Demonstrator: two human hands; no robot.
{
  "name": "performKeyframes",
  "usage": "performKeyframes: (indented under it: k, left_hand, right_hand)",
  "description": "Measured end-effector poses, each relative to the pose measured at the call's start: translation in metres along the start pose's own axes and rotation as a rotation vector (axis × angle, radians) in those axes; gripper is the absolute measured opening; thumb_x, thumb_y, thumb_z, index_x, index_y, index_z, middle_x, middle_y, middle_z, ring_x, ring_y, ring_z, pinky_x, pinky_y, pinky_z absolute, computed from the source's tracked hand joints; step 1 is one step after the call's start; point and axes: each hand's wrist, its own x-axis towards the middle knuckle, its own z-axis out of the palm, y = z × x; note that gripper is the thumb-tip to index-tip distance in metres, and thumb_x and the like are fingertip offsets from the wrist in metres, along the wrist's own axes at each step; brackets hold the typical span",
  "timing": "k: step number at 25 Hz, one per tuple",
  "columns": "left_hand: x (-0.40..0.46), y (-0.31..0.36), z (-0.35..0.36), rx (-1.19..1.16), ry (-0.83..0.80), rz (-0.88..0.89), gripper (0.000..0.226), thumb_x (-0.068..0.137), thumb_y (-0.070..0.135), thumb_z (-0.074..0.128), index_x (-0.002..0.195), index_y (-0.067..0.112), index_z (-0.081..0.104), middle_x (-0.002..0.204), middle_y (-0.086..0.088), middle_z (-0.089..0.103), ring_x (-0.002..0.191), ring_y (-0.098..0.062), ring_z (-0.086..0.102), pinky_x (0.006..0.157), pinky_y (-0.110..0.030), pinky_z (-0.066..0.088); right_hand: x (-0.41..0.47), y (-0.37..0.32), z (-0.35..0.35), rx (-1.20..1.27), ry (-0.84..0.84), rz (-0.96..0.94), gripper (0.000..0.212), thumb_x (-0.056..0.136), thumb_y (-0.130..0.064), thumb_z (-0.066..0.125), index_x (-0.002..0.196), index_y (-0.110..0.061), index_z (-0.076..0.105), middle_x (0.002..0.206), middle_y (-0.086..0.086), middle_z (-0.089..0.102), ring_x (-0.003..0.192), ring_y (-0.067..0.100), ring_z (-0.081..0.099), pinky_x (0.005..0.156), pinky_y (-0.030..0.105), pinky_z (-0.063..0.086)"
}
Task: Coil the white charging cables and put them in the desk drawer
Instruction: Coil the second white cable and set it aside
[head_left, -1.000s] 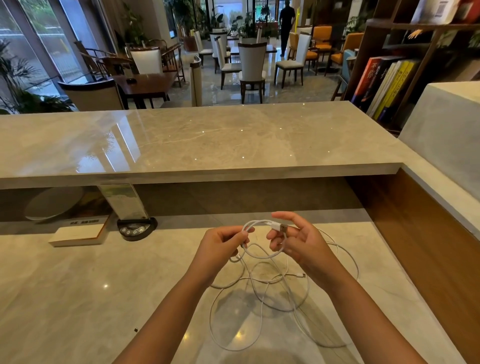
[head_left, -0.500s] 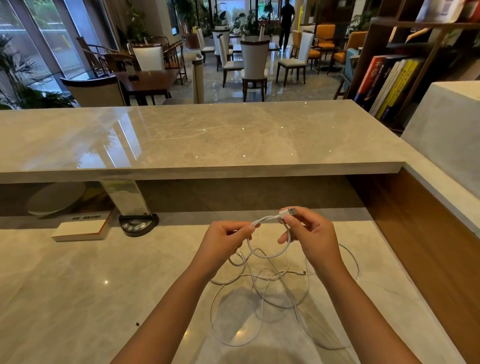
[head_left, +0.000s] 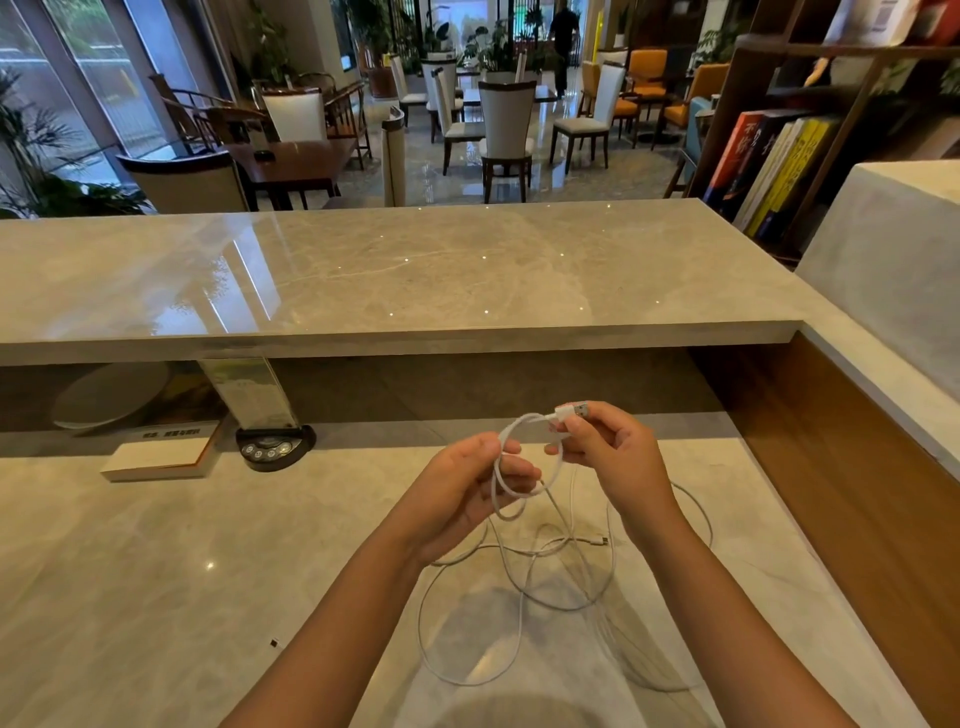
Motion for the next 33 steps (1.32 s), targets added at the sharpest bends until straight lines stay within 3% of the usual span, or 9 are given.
performKeyframes:
  k: [3,6,11,15,20,24,28,31,33]
  left_hand:
    - [0.001,0.007,0.000,-0.240,-0.092,0.063,0.025,0.089,0.016,0.044,0.098,0.003,0.063,0.061,-0.003,0.060,0.061,-0.011,0.062,0.078,-0.031,0.055]
    - [0.002,0.015,-0.008,-0.335,-0.158,0.080,0.029,0.088,0.015,0.045,0.105,0.000,0.063,0.065,-0.002,0.055,0.057,-0.009,0.057,0.076,-0.032,0.057]
    - [0.000,0.021,-0.023,-0.217,0.004,0.130,0.025,0.092,0.011,0.042,0.108,0.004,0.060,0.062,0.000,0.058,0.051,-0.005,0.056,0.063,-0.021,0.055]
    - [0.002,0.028,-0.037,-0.274,0.127,0.187,0.025,0.096,0.013,0.040,0.100,0.007,0.064,0.063,-0.001,0.064,0.051,-0.005,0.059,0.053,-0.016,0.054]
    - [-0.002,0.029,-0.041,-0.153,0.097,0.140,0.023,0.085,0.018,0.051,0.089,0.009,0.072,0.061,-0.001,0.063,0.050,-0.005,0.058,0.051,-0.015,0.052]
    - [-0.007,0.029,-0.040,-0.070,0.062,0.111,0.022,0.078,0.022,0.057,0.082,0.012,0.076,0.059,0.000,0.062,0.048,-0.005,0.056,0.050,-0.015,0.051]
    - [-0.007,0.026,-0.034,0.042,0.022,0.033,0.025,0.092,0.012,0.046,0.090,0.007,0.070,0.062,-0.003,0.062,0.052,-0.007,0.058,0.054,-0.017,0.053]
    - [-0.005,0.017,-0.028,0.088,0.039,-0.037,0.023,0.094,0.009,0.046,0.091,0.005,0.068,0.064,-0.004,0.063,0.054,-0.009,0.059,0.057,-0.018,0.055]
    - [-0.003,0.010,-0.026,0.079,0.099,-0.049,0.023,0.095,0.010,0.045,0.092,0.004,0.068,0.067,-0.005,0.063,0.057,-0.010,0.060,0.059,-0.019,0.055]
  right_hand:
    - [-0.004,0.010,0.009,0.050,-0.101,0.172,0.025,0.098,-0.024,0.038,0.105,-0.021,0.062,0.094,0.006,0.071,0.083,0.013,0.069,0.076,0.022,0.055]
    - [-0.018,0.019,0.015,-0.102,-0.451,0.208,0.036,0.100,-0.032,0.028,0.113,-0.025,0.061,0.098,0.000,0.073,0.097,0.003,0.065,0.090,0.016,0.045]
    - [-0.022,0.017,0.004,-0.403,-0.609,0.007,0.026,0.094,-0.022,0.050,0.078,-0.032,0.068,0.069,-0.013,0.064,0.070,0.002,0.058,0.071,0.020,0.045]
    - [-0.012,0.008,-0.023,-0.524,-0.700,0.102,0.023,0.094,-0.022,0.051,0.079,-0.025,0.068,0.055,-0.013,0.051,0.050,0.000,0.043,0.053,0.017,0.039]
    - [0.018,-0.004,-0.063,-0.524,-0.548,0.335,0.023,0.089,-0.027,0.058,0.074,-0.011,0.065,0.060,-0.001,0.051,0.052,0.009,0.047,0.052,0.020,0.043]
    - [0.037,-0.010,-0.079,-0.625,-0.580,0.391,0.020,0.087,-0.027,0.060,0.077,-0.013,0.069,0.064,0.000,0.058,0.059,0.011,0.052,0.060,0.024,0.047]
    - [0.050,-0.017,-0.059,-0.554,-0.279,0.286,0.021,0.085,-0.023,0.063,0.072,-0.007,0.066,0.057,0.002,0.047,0.050,0.012,0.040,0.048,0.023,0.033]
    - [0.052,-0.027,-0.028,-0.547,-0.103,0.171,0.019,0.085,-0.023,0.063,0.079,-0.006,0.068,0.059,0.001,0.050,0.052,0.011,0.042,0.050,0.023,0.035]
    - [0.045,-0.037,-0.008,-0.522,-0.081,0.082,0.016,0.088,-0.022,0.059,0.083,-0.011,0.069,0.063,-0.001,0.054,0.056,0.010,0.046,0.053,0.023,0.038]
